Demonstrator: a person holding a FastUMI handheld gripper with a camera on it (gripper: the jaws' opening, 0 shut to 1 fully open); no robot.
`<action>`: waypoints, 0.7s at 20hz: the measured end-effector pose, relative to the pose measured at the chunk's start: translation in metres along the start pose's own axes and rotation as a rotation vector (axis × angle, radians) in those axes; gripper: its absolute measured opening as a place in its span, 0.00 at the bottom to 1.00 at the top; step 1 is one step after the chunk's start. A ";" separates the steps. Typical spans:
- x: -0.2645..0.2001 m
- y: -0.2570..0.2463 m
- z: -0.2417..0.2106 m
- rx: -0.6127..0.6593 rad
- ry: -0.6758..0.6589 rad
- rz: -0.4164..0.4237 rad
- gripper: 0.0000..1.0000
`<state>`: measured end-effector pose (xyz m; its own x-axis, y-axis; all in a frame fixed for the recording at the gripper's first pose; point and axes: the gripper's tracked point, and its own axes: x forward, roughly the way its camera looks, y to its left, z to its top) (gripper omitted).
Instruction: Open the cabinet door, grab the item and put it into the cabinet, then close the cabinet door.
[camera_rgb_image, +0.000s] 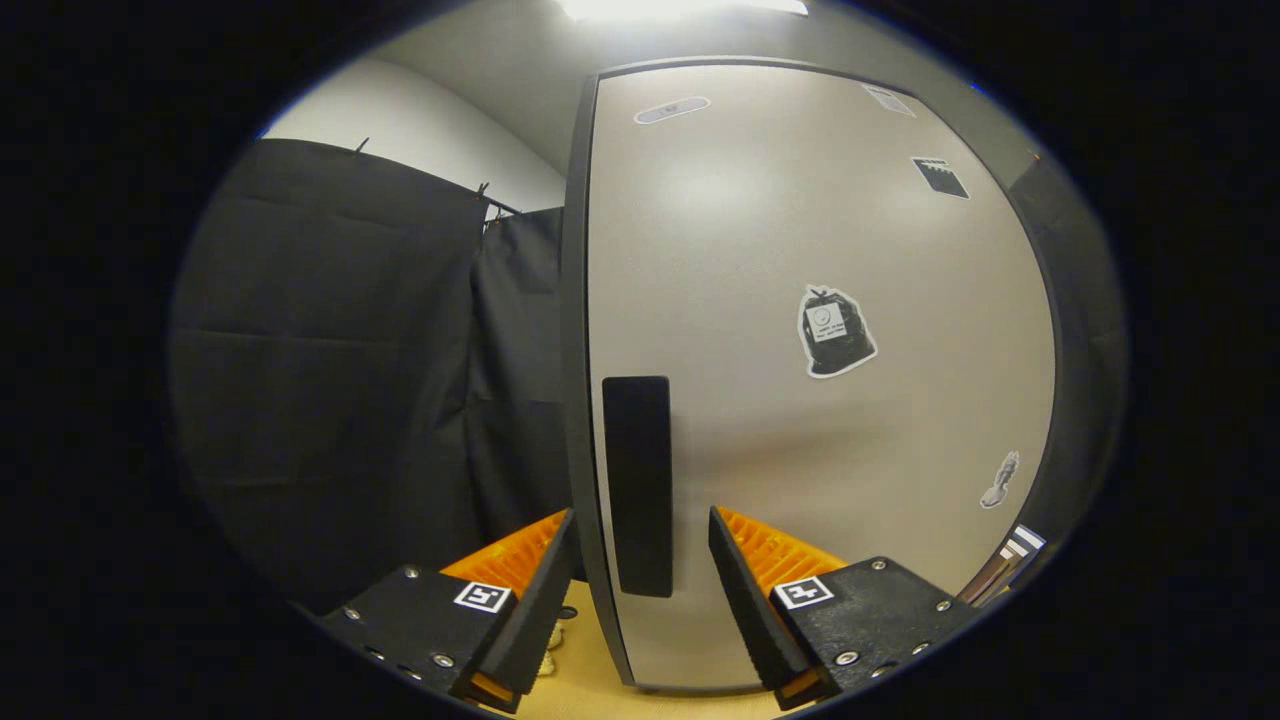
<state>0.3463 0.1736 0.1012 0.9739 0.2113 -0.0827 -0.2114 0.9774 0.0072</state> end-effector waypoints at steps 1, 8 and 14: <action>0.005 0.000 -0.003 -0.004 0.020 -0.004 0.77; 0.014 0.000 -0.011 -0.028 0.068 -0.007 0.27; 0.002 0.000 -0.012 -0.027 0.084 0.060 0.22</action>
<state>0.3477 0.1740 0.0893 0.9493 0.2671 -0.1659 -0.2728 0.9620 -0.0122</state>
